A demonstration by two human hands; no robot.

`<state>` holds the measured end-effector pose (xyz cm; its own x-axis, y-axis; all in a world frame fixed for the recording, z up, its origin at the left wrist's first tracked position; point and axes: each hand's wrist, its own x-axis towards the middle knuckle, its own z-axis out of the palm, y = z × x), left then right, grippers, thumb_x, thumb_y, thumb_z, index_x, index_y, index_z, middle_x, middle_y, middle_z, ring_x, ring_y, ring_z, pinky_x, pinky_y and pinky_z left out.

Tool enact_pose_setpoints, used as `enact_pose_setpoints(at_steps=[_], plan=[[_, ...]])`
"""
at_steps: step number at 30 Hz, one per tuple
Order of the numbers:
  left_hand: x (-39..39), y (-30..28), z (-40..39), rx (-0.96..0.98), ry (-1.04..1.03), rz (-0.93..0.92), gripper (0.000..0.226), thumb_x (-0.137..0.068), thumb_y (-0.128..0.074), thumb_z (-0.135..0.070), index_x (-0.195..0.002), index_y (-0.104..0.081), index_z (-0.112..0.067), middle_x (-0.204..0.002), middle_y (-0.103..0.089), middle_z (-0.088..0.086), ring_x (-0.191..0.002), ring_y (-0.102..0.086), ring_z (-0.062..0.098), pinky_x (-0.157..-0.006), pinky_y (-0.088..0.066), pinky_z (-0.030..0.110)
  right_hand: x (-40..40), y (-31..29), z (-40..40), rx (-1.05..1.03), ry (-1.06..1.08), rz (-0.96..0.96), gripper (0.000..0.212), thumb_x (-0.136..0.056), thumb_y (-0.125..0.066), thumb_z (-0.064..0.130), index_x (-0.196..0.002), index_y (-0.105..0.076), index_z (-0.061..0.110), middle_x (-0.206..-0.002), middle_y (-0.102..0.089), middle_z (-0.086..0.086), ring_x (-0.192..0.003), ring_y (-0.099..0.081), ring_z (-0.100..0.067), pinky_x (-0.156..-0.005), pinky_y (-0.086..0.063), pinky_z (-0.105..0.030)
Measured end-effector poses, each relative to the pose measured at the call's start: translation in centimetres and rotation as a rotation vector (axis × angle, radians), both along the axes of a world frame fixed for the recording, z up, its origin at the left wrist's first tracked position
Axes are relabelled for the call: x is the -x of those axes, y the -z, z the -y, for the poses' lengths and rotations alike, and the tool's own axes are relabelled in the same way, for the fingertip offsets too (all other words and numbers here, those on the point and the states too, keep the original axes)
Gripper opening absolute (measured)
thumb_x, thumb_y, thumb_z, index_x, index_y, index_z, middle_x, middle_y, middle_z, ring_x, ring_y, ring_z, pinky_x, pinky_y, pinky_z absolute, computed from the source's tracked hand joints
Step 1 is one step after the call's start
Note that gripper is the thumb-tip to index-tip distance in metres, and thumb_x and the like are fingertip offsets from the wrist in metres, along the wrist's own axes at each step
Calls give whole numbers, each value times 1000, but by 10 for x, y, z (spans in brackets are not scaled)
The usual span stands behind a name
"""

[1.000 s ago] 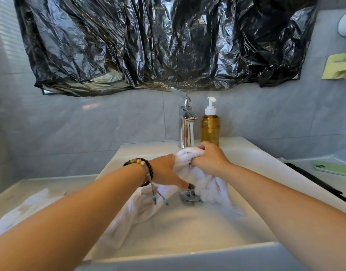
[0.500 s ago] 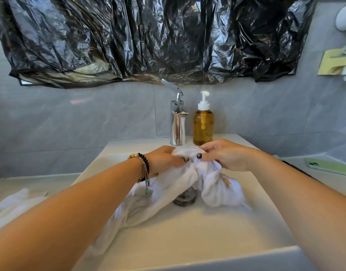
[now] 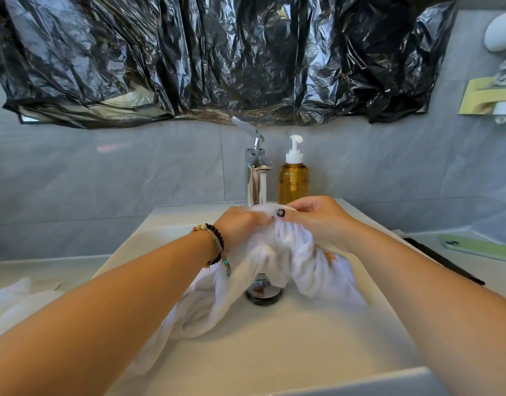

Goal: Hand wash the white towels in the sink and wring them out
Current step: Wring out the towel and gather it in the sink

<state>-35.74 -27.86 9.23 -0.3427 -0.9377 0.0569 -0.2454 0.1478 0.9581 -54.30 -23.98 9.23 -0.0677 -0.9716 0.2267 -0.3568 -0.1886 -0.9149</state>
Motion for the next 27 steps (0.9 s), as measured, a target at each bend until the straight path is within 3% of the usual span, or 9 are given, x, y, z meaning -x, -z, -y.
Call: enact_pose_setpoints(at_steps=[3,5,7,14,17,19,22,24,27], plan=[[-13,3,5,-48,27,-76,22,-83,-69,-14,-105,-71,-10,-94,-74,12,-76,-70,20,-67,-59,30,-2,3,1,-120,-25,-358,52,-61,-85,36,-105,-65,18,-100,-67,2,-93,-64,-15,-75,-51,-26],[-22,4,7,-49,13,-109,19,-91,-61,-4,-107,-70,-10,-89,-74,7,-71,-71,16,-58,-57,24,-9,7,1,-184,-56,-555,38,-66,-79,31,-99,-65,17,-98,-66,-2,-93,-62,-19,-75,-50,-32],[-27,3,9,-21,-17,-101,19,-91,-61,-2,-106,-70,-8,-89,-74,9,-71,-70,19,-62,-58,28,-18,7,0,-129,1,-550,9,-78,-68,12,-87,-67,16,-89,-64,-5,-87,-59,-22,-70,-46,-30],[-36,-13,2,-15,93,298,34,-71,-80,-22,-100,-72,-7,-96,-76,13,-84,-71,28,-84,-58,41,-2,-8,6,-72,297,-53,30,-69,-48,-6,-47,-38,10,-57,-32,-8,-64,-27,-24,-59,-25,-35],[-34,-11,1,1,110,270,21,-81,-79,-20,-99,-73,-10,-101,-75,14,-89,-71,28,-91,-57,44,2,-1,7,-37,337,-205,11,-73,-58,4,-76,-67,6,-78,-59,-6,-75,-52,-27,-63,-40,-31],[-32,-8,1,18,142,138,15,-88,-72,-11,-103,-72,-12,-109,-73,17,-95,-70,30,-94,-55,48,-1,5,7,-41,225,-395,30,-77,-63,7,-105,-64,16,-105,-62,-2,-96,-57,-20,-70,-45,-24],[-28,-5,0,29,196,-14,18,-93,-63,-5,-108,-69,-13,-110,-73,16,-96,-70,26,-88,-58,43,-19,12,7,-80,-160,-390,72,-69,-74,9,-134,-46,24,-126,-55,4,-115,-53,-12,-94,-47,-26],[-26,-6,-2,46,203,-46,15,-94,-63,-6,-106,-68,-14,-101,-74,10,-90,-71,22,-82,-60,36,-33,19,6,-59,-318,-411,72,-64,-79,10,-127,-49,28,-120,-59,7,-115,-56,-10,-97,-49,-29],[-26,-8,0,81,139,27,8,-91,-68,-13,-99,-70,-15,-96,-74,8,-88,-70,22,-82,-59,37,-41,21,1,45,-187,-473,34,-73,-77,7,-95,-62,28,-99,-65,5,-104,-62,-19,-93,-51,-36]])
